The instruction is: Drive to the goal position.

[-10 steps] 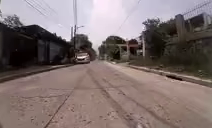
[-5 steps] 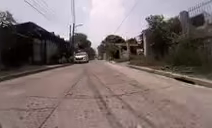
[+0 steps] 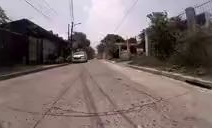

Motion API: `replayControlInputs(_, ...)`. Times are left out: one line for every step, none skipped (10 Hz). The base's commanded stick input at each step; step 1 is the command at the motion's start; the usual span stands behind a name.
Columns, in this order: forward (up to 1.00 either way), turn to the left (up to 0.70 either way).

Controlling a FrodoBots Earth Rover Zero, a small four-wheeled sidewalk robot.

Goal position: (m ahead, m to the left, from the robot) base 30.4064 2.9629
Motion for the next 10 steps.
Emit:
replayControlInputs(1.00,0.03)
replayControlInputs(1.00,0.03)
replayControlInputs(1.00,0.03)
replayControlInputs(1.00,0.03)
replayControlInputs(1.00,0.03)
replayControlInputs(1.00,0.03)
replayControlInputs(1.00,0.03)
replayControlInputs(1.00,0.03)
replayControlInputs(1.00,0.03)
replayControlInputs(1.00,0.03)
